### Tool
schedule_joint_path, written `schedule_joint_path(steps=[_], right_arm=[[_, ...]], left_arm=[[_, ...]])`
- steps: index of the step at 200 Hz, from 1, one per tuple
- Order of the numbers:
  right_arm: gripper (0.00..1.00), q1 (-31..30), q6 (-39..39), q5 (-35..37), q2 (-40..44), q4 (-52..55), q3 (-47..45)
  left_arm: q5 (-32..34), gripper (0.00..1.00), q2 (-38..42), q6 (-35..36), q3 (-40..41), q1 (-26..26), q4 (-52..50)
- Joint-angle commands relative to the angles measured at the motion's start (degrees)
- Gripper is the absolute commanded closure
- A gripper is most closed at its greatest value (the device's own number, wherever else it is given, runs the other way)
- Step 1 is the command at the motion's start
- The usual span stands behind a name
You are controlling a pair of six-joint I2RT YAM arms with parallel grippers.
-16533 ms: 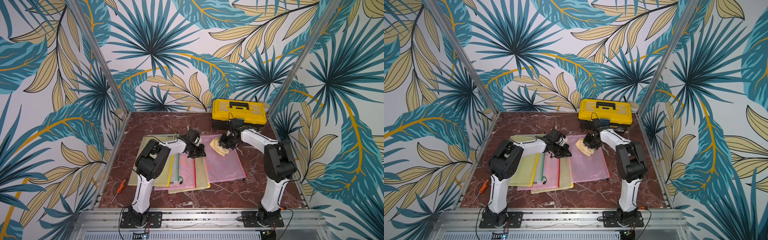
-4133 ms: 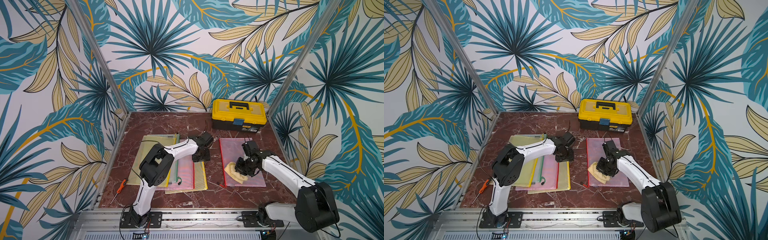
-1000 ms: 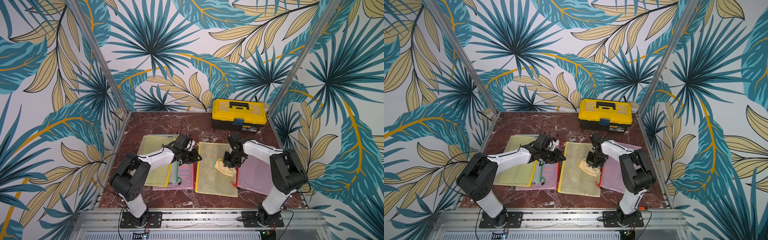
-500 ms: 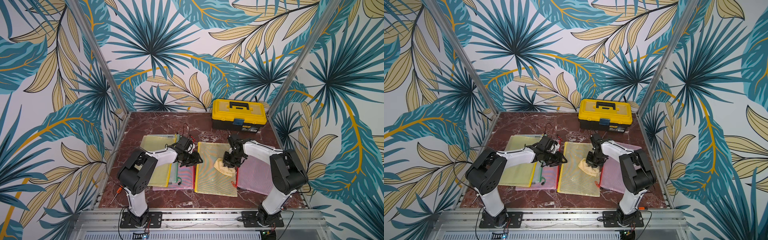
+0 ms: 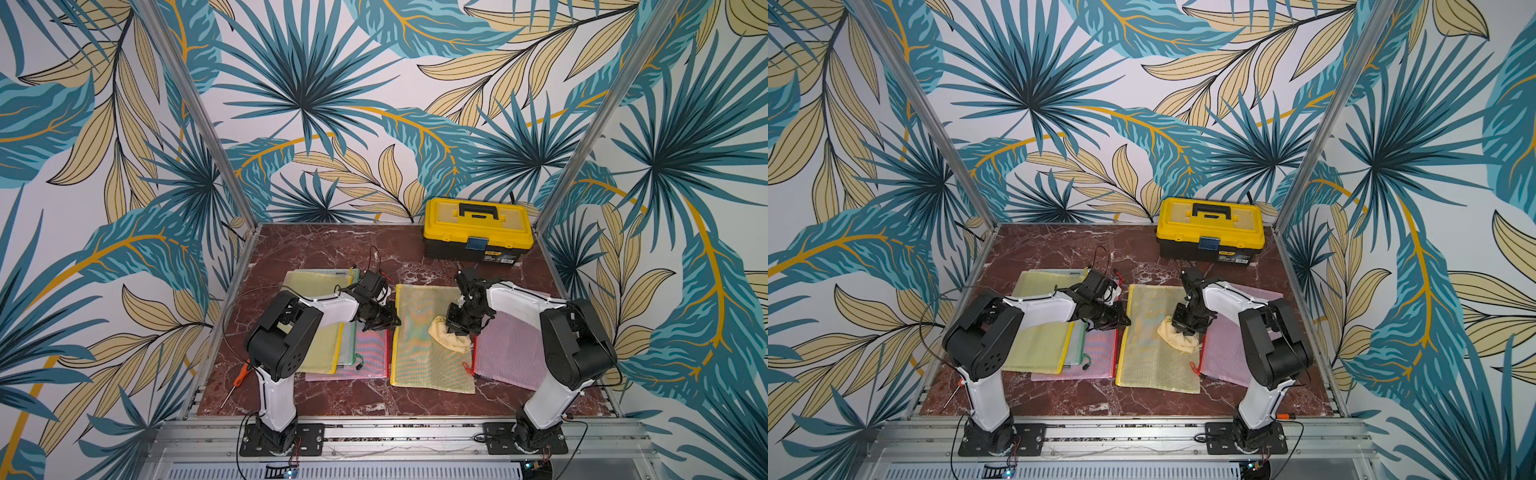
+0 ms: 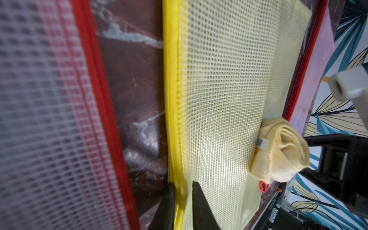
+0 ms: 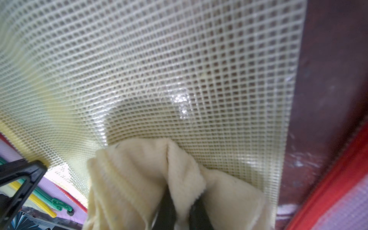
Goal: Wipe the document bag
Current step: Wipe the dirt from the document bag.
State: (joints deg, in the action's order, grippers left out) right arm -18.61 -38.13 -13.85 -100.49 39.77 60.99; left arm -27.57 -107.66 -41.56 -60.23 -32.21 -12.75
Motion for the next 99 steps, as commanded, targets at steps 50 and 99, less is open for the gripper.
schedule_joint_path(steps=[50, 99], right_arm=[[1.0, -11.45, -2.56, 1.91, -10.44, 3.21, 17.26], [1.0, -11.32, -4.08, 1.76, -23.95, 3.17, 31.19]], left_arm=[[0.16, 1.0, 3.3, -0.54, 3.28, -0.31, -0.34], [0.11, 1.0, 5.47, -0.13, 5.24, -0.39, -0.34]])
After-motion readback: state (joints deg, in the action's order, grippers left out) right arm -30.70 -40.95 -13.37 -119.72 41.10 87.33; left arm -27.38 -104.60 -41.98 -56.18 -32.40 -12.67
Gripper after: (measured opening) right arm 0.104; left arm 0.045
